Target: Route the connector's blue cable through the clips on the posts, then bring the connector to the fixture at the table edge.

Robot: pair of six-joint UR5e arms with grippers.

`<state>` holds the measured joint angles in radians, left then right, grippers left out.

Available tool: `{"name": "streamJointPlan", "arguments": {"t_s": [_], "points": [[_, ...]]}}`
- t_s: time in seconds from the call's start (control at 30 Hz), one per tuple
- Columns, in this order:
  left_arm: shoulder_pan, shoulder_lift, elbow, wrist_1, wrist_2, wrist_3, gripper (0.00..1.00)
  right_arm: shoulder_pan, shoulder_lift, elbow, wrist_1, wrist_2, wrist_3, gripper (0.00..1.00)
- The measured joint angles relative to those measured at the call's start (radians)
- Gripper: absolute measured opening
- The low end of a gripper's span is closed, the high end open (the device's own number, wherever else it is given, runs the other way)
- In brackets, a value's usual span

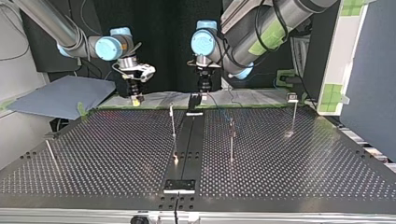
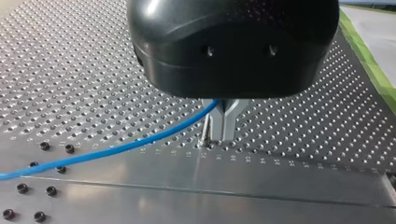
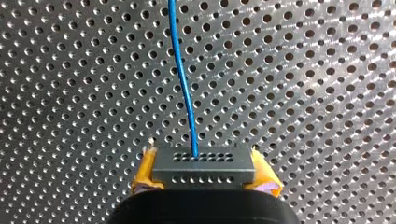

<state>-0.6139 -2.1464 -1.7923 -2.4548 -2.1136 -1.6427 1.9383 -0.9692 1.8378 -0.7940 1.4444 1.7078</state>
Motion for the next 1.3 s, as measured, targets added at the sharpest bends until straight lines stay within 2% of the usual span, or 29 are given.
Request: {"name": "streamJointPlan", "arguments": {"t_s": [0.37, 0.5, 0.77, 1.0, 1.3], "points": [[0.002, 0.0, 0.001, 0.013, 0.025, 0.002, 0.0, -0.025, 0.001, 0.0, -0.029, -0.031, 0.005, 0.02], [0.002, 0.0, 0.002, 0.024, 0.047, 0.0, 0.0, -0.032, 0.001, 0.0, -0.03, -0.034, 0.006, 0.02], [-0.002, 0.0, 0.002, 0.029, 0.063, -0.001, 0.0, -0.046, 0.002, 0.0, -0.023, -0.035, 0.005, 0.02], [-0.006, -0.007, 0.002, 0.043, 0.094, -0.025, 0.0, -0.058, 0.003, 0.0, -0.027, -0.038, 0.006, 0.02], [-0.004, -0.008, 0.007, 0.048, 0.115, -0.031, 0.0, -0.072, 0.004, 0.0, -0.03, -0.038, 0.009, 0.02]]}}
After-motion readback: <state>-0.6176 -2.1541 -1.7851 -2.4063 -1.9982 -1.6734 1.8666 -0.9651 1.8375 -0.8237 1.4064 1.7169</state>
